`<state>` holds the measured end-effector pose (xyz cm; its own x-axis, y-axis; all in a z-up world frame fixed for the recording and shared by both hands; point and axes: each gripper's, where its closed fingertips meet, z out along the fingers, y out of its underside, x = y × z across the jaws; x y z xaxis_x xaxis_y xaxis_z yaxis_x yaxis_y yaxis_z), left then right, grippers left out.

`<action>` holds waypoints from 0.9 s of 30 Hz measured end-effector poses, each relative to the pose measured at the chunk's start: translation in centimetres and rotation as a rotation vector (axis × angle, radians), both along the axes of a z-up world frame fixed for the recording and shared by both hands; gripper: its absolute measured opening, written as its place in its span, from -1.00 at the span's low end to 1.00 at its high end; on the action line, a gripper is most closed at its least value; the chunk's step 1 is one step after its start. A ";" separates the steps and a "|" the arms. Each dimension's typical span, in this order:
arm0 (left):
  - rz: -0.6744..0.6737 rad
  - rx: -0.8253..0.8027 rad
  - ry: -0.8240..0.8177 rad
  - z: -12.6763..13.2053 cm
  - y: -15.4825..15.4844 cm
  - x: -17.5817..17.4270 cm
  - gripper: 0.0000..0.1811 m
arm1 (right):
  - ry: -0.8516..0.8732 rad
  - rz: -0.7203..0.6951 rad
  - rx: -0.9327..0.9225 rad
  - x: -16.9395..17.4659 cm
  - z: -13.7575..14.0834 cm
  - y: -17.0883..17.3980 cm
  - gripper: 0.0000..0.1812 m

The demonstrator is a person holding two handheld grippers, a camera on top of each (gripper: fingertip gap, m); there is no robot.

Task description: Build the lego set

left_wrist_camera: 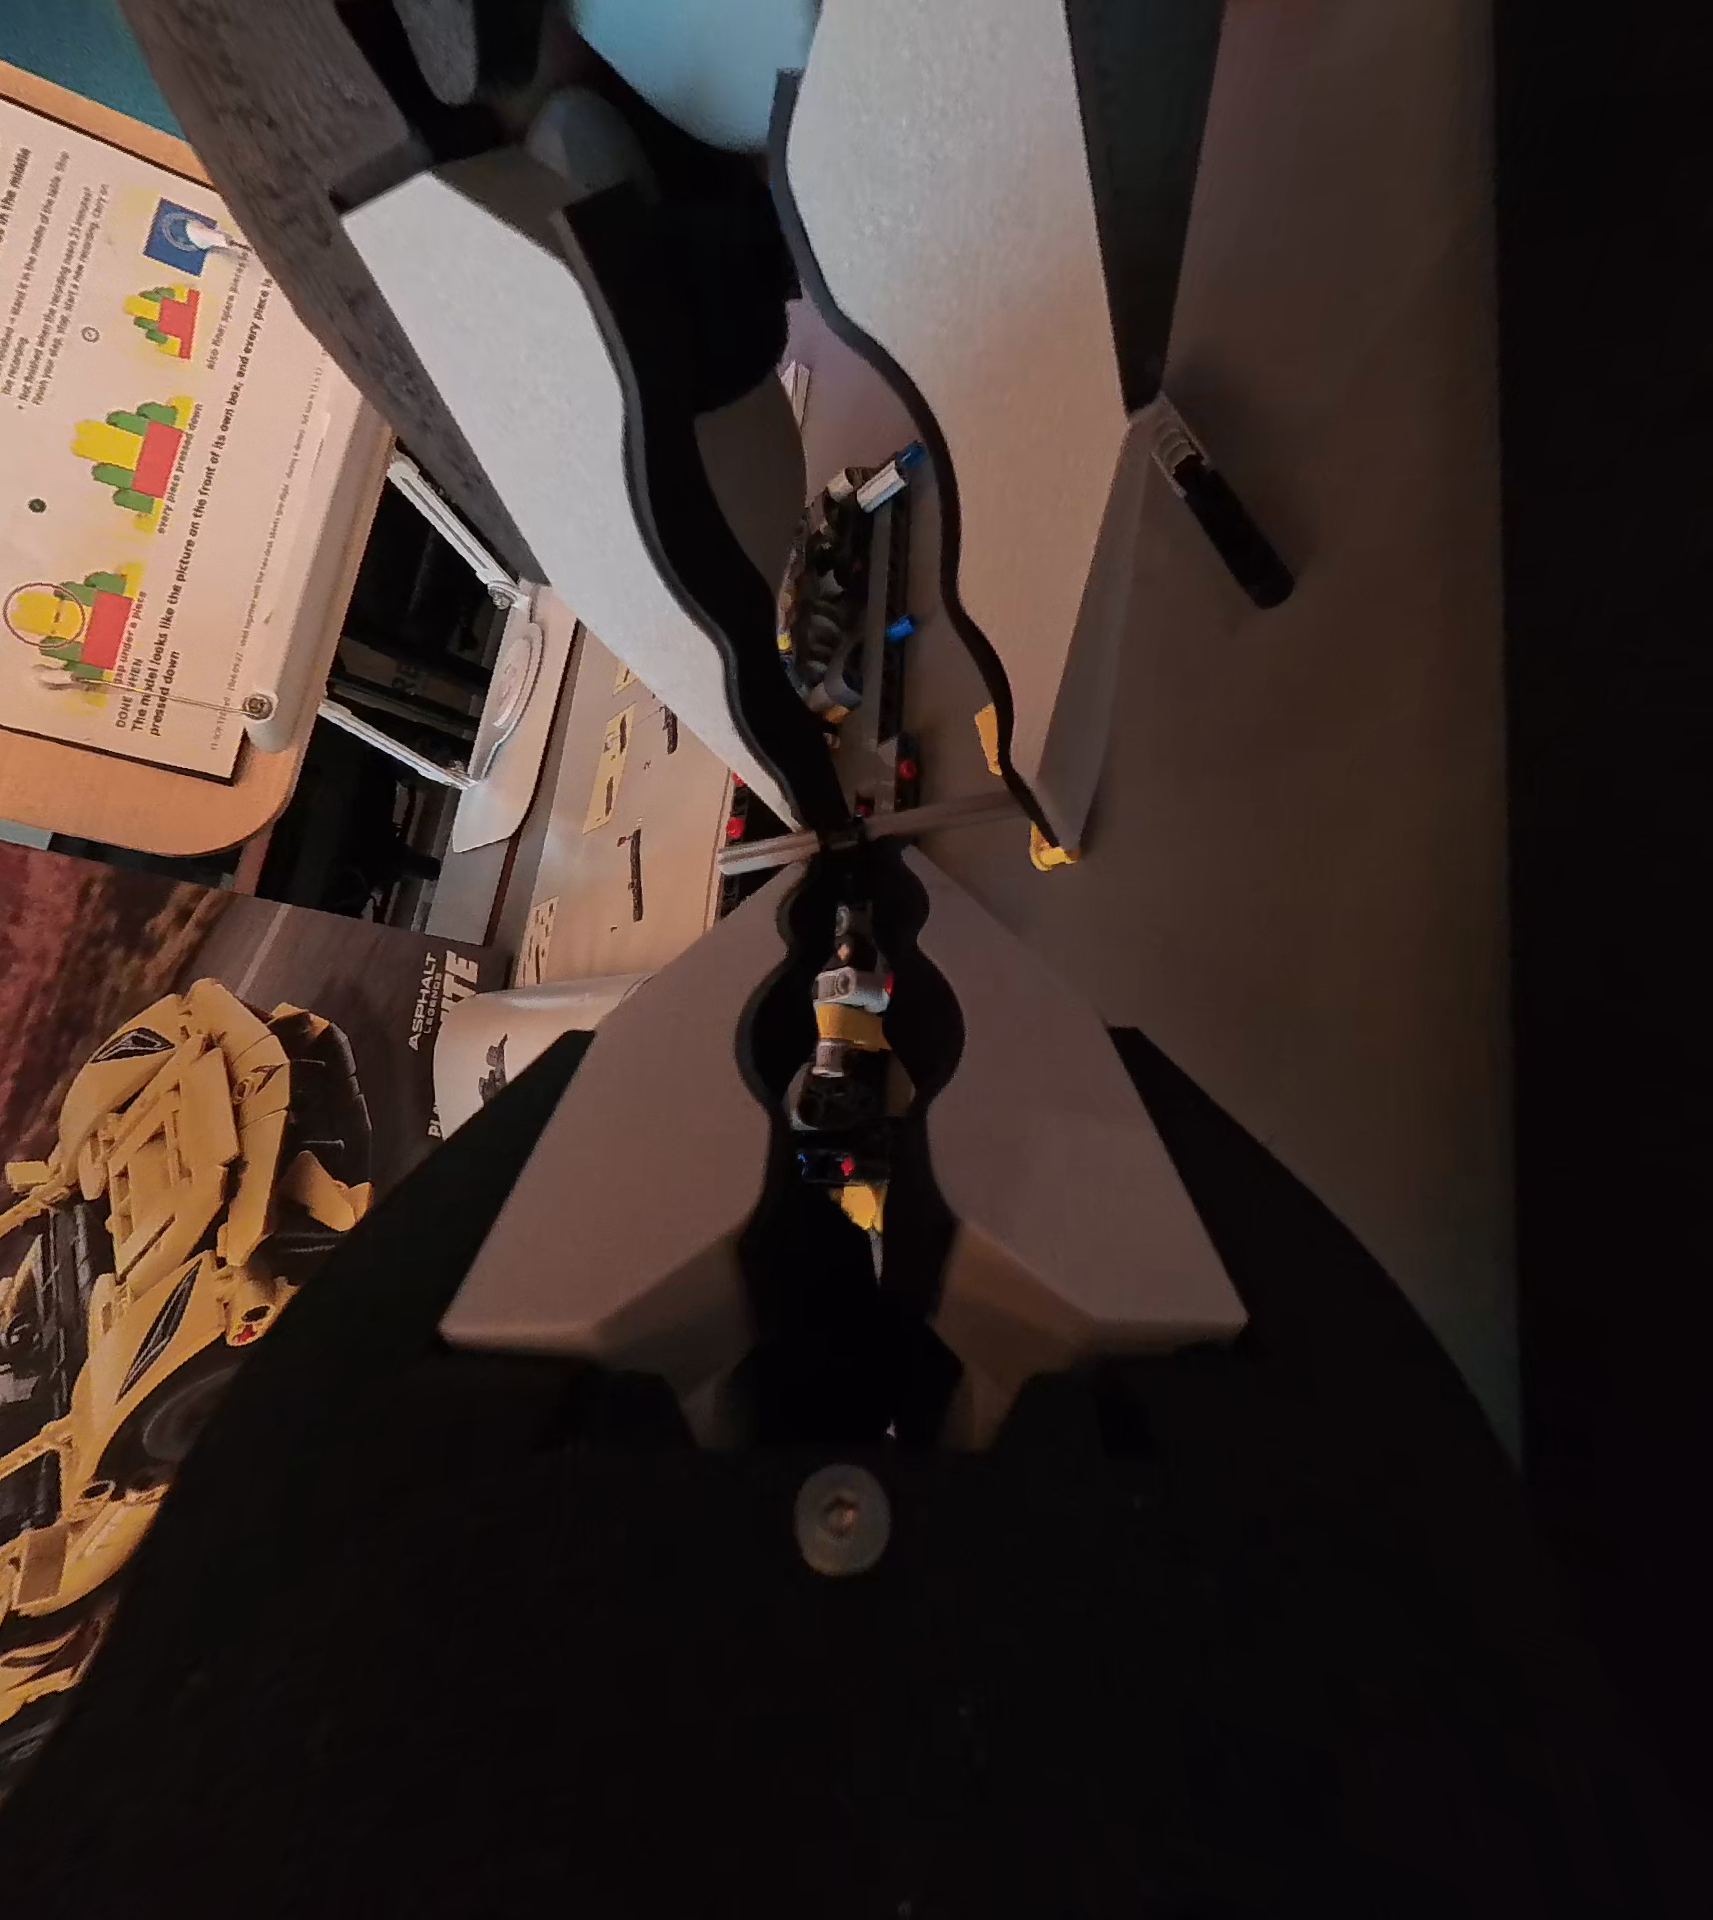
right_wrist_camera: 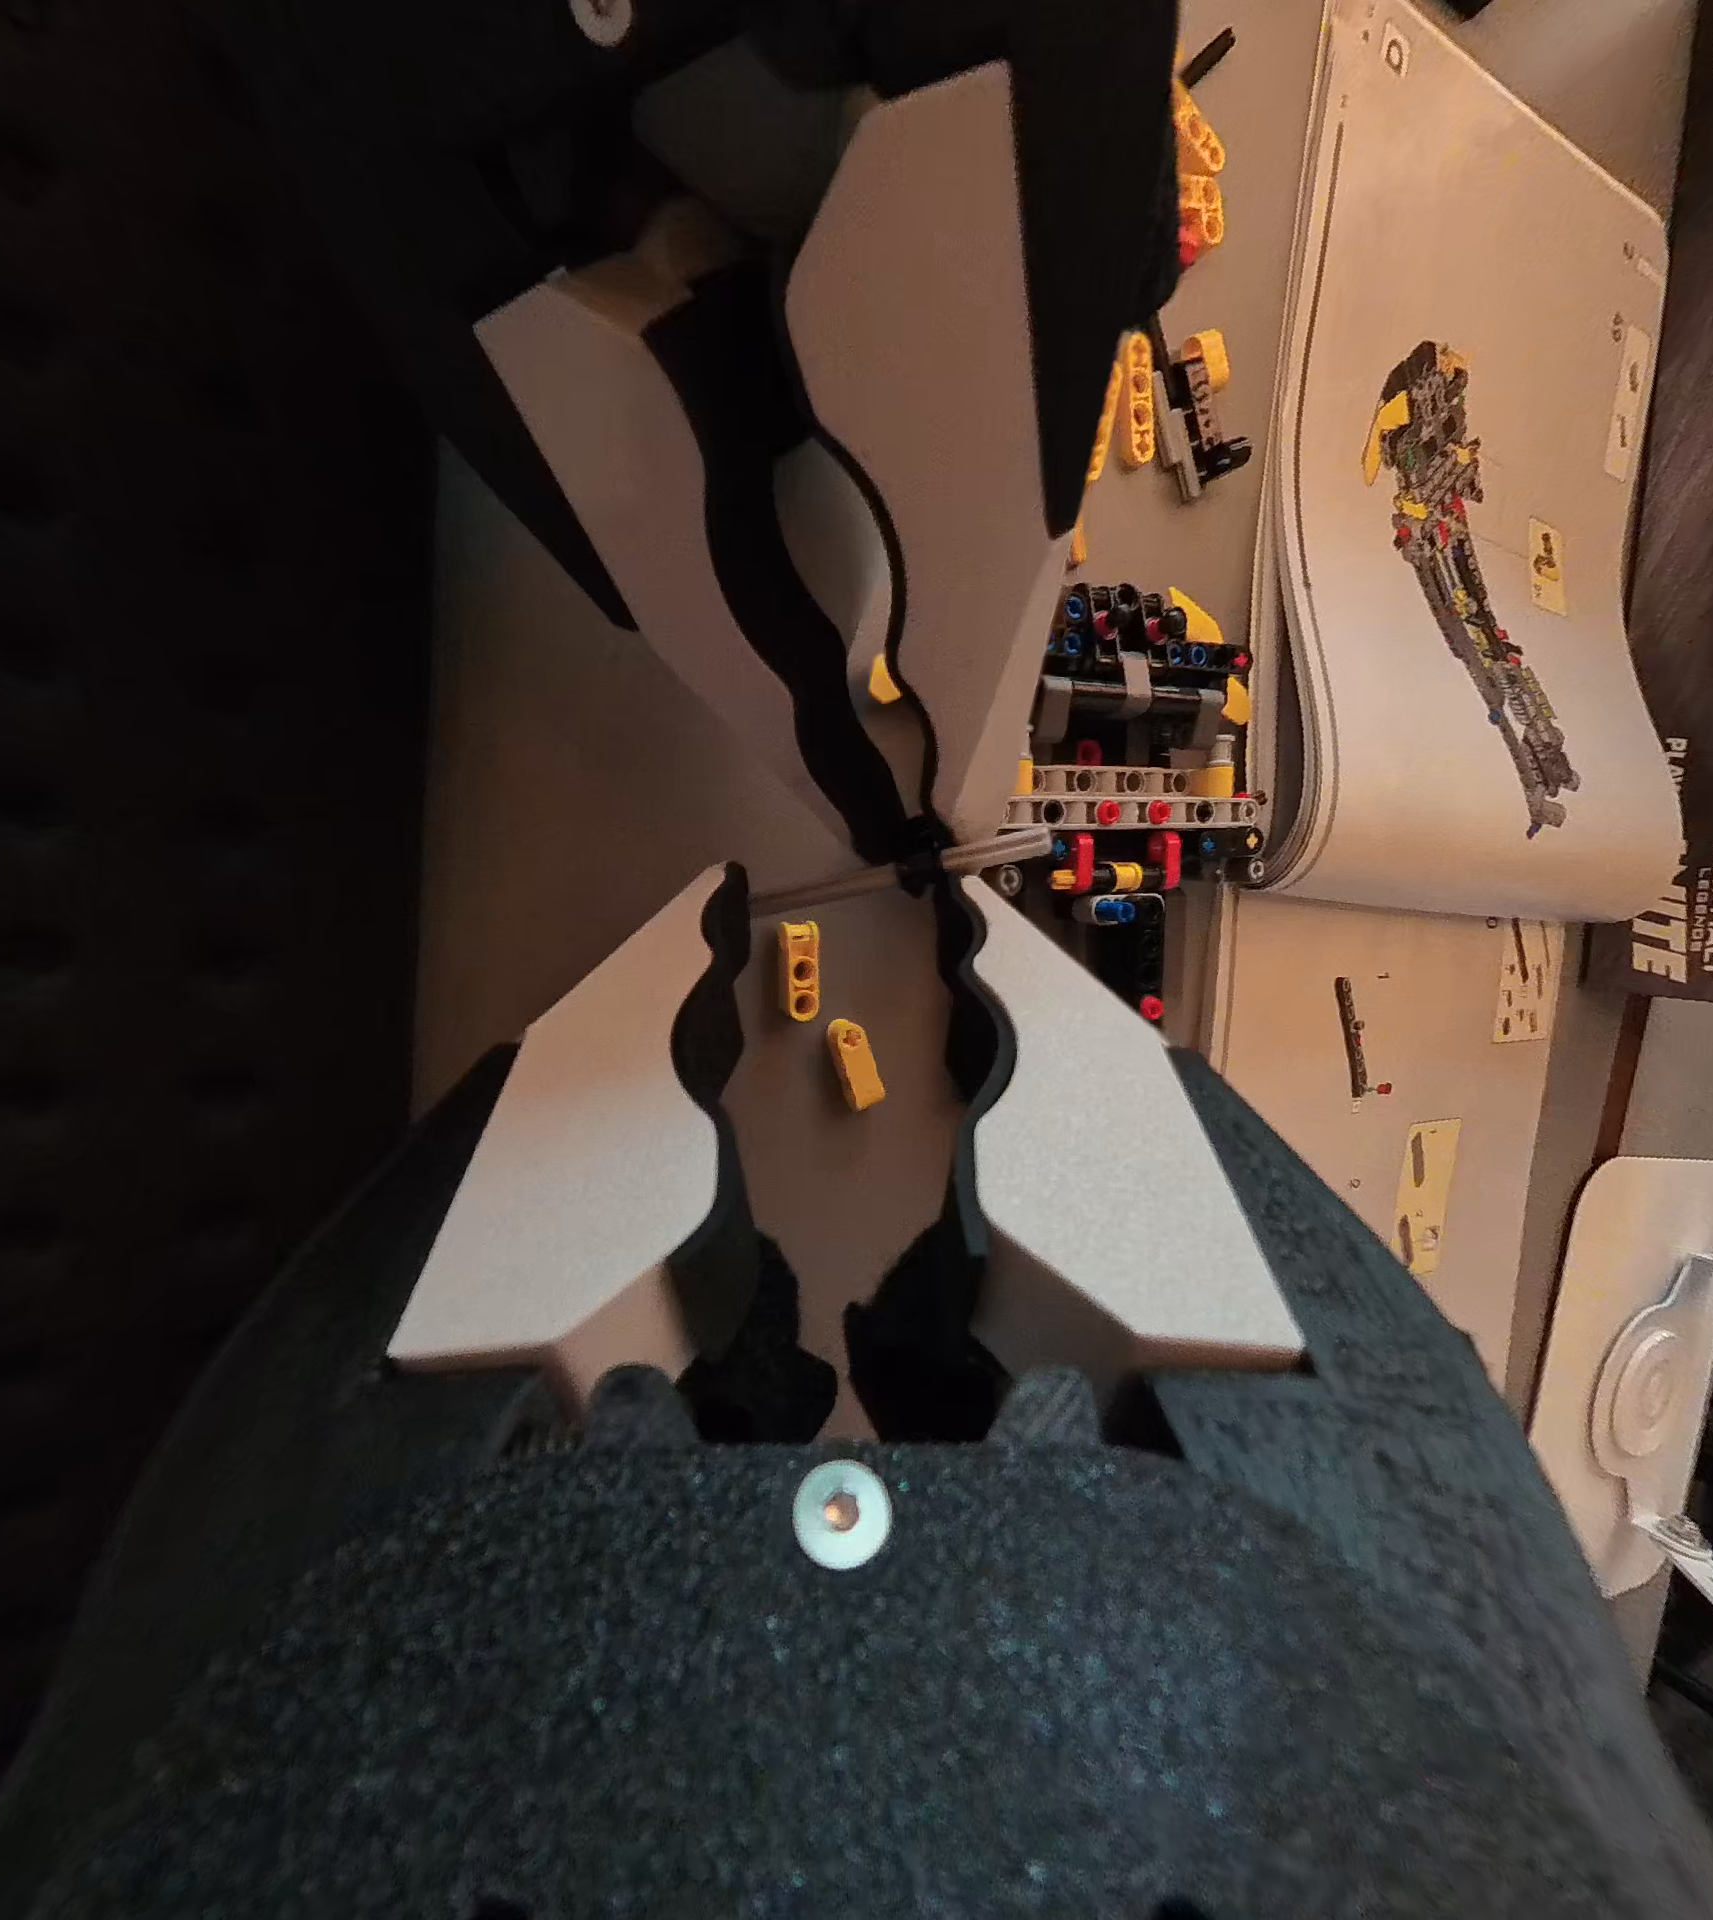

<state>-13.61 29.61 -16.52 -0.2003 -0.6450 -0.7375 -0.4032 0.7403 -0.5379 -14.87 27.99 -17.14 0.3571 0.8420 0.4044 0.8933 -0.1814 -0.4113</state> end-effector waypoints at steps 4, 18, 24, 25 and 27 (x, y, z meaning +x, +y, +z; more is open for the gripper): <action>-0.003 0.010 0.007 -0.2 -0.1 0.0 -0.95 | 0.005 -0.002 0.001 0.0 -0.1 0.0 -0.62; -0.017 -0.082 -0.036 0.9 0.0 -0.1 -0.95 | 0.101 0.009 -0.002 0.7 0.8 -0.7 -0.86; 0.010 -0.044 -0.045 0.9 0.7 0.0 -0.97 | 0.195 -0.001 -0.020 0.0 1.4 -0.9 -0.73; 0.011 -0.035 -0.039 0.8 0.8 0.0 -0.97 | 0.226 -0.013 -0.039 0.0 1.4 -0.9 -0.70; 0.009 -0.003 -0.033 0.7 0.9 0.0 -0.97 | 0.303 -0.071 -0.091 0.6 1.7 -0.8 -0.63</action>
